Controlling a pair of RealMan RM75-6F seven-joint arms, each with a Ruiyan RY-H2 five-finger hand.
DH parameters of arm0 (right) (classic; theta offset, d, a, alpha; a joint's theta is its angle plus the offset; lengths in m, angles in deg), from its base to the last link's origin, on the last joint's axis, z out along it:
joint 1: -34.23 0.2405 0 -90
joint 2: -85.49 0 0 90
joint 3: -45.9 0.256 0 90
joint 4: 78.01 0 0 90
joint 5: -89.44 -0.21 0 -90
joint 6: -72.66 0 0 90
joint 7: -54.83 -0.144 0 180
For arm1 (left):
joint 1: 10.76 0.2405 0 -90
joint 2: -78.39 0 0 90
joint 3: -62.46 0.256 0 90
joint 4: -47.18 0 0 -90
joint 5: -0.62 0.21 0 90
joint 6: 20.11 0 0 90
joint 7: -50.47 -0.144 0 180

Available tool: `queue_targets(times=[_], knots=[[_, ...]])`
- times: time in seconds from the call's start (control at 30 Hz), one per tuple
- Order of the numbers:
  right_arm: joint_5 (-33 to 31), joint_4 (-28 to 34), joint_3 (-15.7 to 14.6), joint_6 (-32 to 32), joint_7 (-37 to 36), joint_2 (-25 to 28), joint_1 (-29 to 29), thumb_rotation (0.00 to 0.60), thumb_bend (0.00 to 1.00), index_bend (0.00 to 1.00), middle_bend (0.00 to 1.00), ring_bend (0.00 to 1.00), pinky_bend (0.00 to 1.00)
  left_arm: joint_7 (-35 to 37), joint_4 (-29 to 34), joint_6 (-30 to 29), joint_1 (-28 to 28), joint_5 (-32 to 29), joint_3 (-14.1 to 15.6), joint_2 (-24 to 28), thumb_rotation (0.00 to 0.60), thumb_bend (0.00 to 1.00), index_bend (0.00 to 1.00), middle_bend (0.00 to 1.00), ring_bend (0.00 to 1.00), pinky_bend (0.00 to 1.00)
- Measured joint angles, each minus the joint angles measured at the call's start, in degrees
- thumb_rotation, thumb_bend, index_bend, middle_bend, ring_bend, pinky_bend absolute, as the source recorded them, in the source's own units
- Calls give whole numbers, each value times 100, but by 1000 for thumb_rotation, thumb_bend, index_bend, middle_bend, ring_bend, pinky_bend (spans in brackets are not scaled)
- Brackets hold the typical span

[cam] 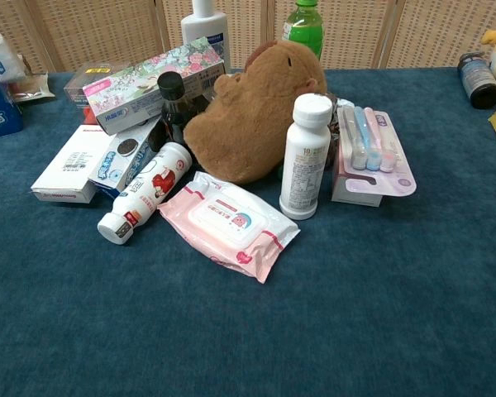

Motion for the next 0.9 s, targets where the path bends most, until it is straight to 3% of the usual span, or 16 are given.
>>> queue_targets(times=[0.5,0.73,0.9], knots=[[-143,224,159,387,106,7,298,600,0,0,0,0,0,-114,31,-29,0,-52,-16,-15,600,0,0,0,0,0],[-415,963,620,1024,644,188,933,600,0,0,0,0,0,-120,34,-28,-2,-113,-32,-22,600,0,0,0,0,0],[-1021,1283,1032,1599,1162,153,1541,600,0,0,0,0,0,-104,3,6,-11,-150,-34,-28,600,0,0,0,0,0]])
